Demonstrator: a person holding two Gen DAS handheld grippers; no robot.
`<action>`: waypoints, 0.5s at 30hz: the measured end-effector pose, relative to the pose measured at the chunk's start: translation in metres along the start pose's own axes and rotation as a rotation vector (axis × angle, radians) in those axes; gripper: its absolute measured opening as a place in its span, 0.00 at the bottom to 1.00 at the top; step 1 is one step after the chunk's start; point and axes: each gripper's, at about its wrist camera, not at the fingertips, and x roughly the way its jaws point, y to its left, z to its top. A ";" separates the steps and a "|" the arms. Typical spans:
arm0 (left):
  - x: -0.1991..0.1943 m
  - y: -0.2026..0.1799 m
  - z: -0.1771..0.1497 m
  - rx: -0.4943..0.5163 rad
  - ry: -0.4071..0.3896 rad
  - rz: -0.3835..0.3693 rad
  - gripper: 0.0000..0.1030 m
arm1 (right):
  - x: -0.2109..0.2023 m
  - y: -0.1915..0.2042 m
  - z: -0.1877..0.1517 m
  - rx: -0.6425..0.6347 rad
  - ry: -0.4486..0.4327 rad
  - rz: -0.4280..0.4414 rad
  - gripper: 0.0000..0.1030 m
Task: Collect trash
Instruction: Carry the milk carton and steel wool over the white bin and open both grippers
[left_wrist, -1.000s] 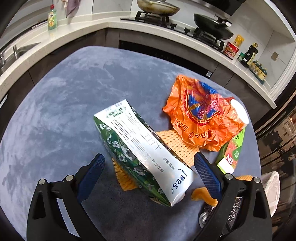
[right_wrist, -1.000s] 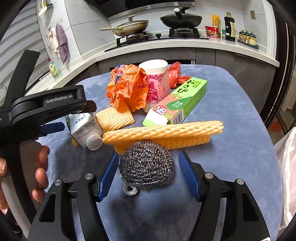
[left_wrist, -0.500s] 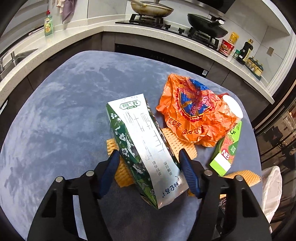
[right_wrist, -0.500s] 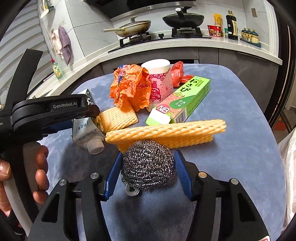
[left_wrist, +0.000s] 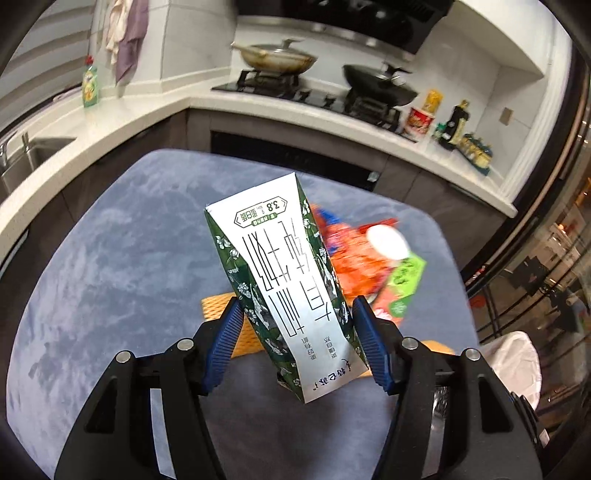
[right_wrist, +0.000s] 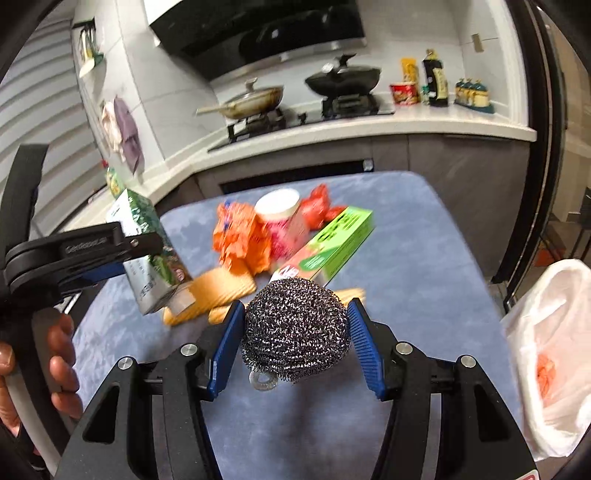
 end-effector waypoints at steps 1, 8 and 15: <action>-0.006 -0.007 0.001 0.009 -0.010 -0.012 0.56 | -0.006 -0.005 0.003 0.006 -0.014 -0.009 0.53; -0.031 -0.067 -0.003 0.101 -0.046 -0.096 0.56 | -0.048 -0.047 0.017 0.056 -0.111 -0.073 0.53; -0.038 -0.138 -0.021 0.197 -0.035 -0.183 0.56 | -0.086 -0.108 0.022 0.112 -0.177 -0.167 0.53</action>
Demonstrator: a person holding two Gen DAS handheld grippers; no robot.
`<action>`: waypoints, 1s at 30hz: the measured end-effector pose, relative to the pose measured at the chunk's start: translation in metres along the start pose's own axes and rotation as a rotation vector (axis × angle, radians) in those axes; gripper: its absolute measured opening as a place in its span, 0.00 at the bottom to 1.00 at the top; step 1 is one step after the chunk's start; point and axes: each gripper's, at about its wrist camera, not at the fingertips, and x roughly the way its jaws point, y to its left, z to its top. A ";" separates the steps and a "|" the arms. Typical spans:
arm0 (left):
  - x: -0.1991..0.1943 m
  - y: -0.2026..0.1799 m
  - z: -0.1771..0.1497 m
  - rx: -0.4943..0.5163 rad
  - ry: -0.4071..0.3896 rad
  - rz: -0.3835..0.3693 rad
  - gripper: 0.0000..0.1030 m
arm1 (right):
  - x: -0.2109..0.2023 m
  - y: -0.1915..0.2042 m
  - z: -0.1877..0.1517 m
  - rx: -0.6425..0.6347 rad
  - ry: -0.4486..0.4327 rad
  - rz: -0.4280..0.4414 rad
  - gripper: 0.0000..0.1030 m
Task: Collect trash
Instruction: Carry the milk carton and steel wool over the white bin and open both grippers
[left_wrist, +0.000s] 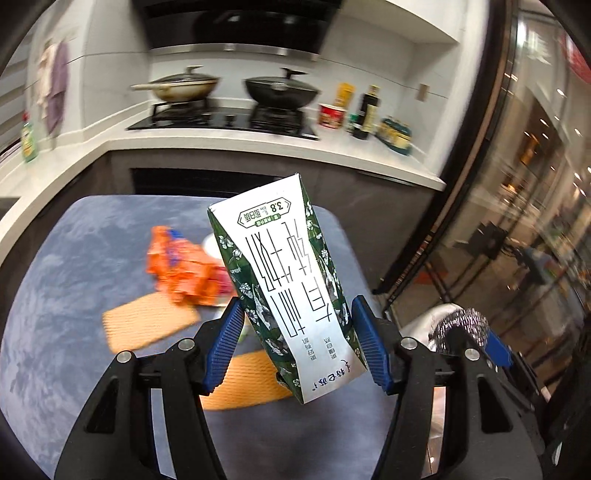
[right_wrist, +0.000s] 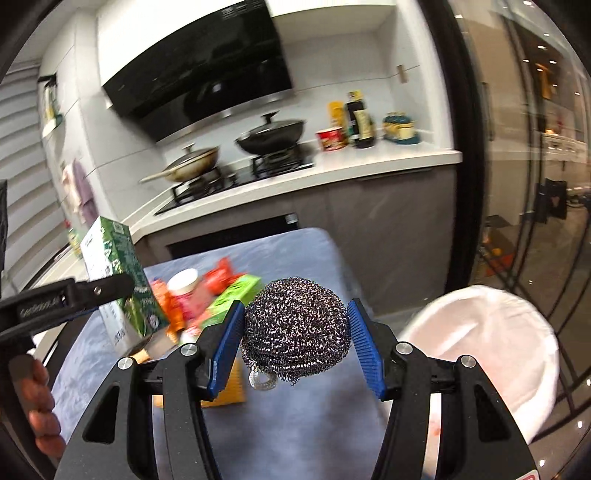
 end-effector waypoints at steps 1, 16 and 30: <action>0.003 -0.013 -0.002 0.016 0.004 -0.014 0.56 | -0.004 -0.012 0.001 0.012 -0.007 -0.018 0.53; 0.044 -0.150 -0.031 0.185 0.090 -0.158 0.56 | -0.032 -0.144 -0.014 0.167 -0.018 -0.213 0.53; 0.074 -0.195 -0.052 0.256 0.159 -0.188 0.56 | -0.026 -0.180 -0.026 0.218 0.011 -0.258 0.54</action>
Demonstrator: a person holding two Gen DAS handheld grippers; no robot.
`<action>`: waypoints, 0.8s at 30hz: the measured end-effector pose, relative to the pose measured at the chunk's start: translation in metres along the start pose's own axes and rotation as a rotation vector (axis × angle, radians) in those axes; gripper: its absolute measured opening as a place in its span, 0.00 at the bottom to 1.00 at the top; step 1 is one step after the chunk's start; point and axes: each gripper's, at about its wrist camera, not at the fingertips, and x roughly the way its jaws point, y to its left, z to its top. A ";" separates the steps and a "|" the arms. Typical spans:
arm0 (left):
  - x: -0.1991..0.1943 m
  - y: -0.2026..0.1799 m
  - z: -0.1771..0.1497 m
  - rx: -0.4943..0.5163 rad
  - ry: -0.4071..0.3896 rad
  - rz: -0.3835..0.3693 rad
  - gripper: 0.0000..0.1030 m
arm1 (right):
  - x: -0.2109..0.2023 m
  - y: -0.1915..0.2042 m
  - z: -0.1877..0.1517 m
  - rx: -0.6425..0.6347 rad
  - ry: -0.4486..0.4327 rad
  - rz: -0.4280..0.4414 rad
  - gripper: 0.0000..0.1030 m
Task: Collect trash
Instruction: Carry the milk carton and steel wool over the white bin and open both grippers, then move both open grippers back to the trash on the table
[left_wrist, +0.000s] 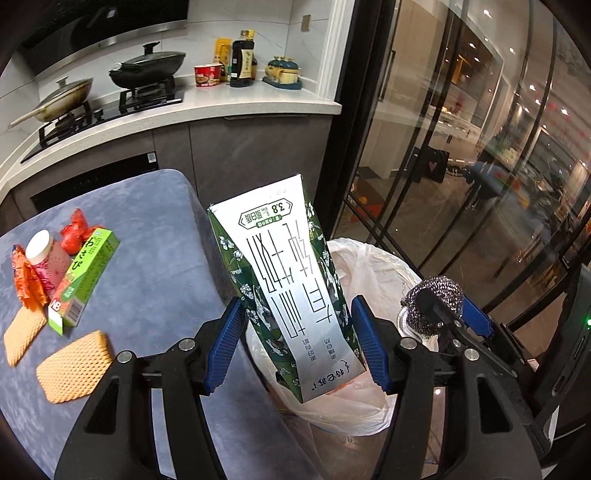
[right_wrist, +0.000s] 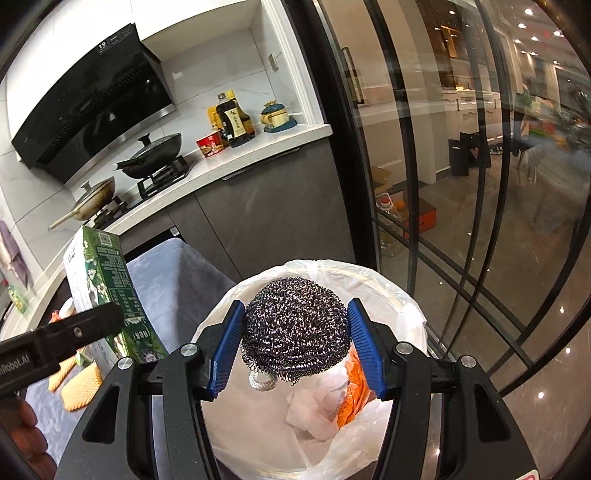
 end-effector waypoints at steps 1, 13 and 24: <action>0.002 -0.002 0.000 0.002 0.003 -0.003 0.56 | 0.000 0.000 0.000 0.002 0.000 -0.002 0.54; 0.017 -0.013 -0.002 0.024 0.031 -0.023 0.55 | 0.005 -0.004 0.003 0.019 -0.002 -0.021 0.56; 0.017 -0.011 0.004 0.022 0.010 -0.031 0.56 | 0.003 0.000 0.008 0.018 -0.026 -0.020 0.56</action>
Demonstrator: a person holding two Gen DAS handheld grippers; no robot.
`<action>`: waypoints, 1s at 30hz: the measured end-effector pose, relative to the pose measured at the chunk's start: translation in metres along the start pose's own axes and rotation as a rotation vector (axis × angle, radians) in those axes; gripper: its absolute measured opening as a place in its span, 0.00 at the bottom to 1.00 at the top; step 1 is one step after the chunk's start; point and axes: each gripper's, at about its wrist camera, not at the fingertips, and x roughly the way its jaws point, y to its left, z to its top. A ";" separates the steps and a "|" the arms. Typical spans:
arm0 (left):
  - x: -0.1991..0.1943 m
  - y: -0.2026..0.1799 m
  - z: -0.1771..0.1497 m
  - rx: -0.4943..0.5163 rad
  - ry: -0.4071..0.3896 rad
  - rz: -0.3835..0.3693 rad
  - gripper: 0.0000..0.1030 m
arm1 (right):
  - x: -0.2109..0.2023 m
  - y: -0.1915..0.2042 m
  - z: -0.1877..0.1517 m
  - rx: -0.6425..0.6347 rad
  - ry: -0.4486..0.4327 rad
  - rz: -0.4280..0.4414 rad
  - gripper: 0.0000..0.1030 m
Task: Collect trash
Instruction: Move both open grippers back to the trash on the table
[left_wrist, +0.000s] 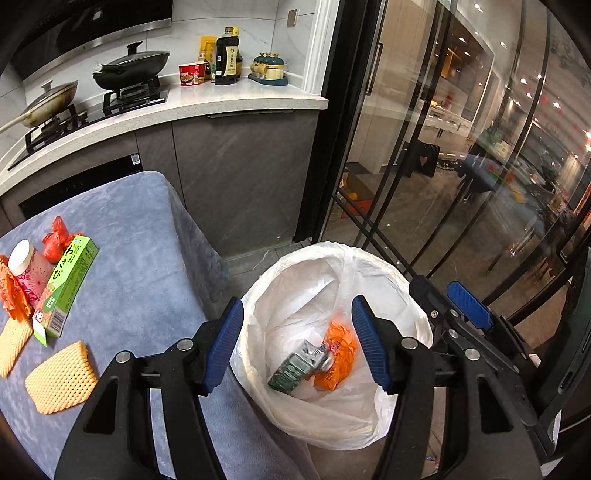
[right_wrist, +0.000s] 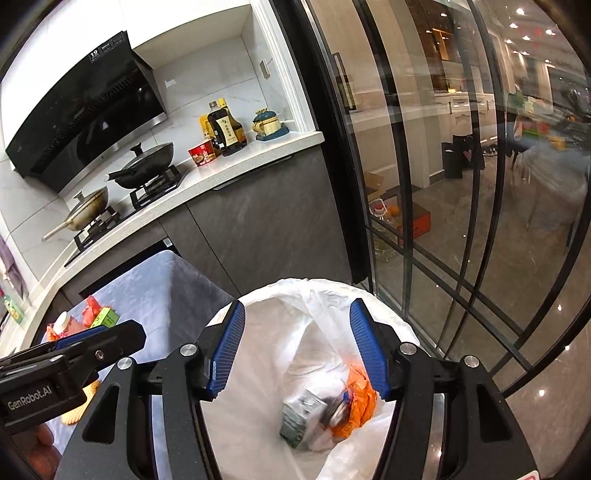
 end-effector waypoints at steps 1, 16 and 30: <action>0.000 0.000 0.000 -0.001 0.000 0.000 0.56 | 0.000 0.000 0.000 -0.001 0.001 0.000 0.56; -0.016 0.019 -0.004 -0.034 -0.019 0.017 0.56 | -0.008 0.011 0.003 -0.019 -0.007 0.011 0.56; -0.059 0.105 -0.020 -0.168 -0.052 0.105 0.57 | -0.021 0.077 -0.003 -0.112 -0.004 0.090 0.56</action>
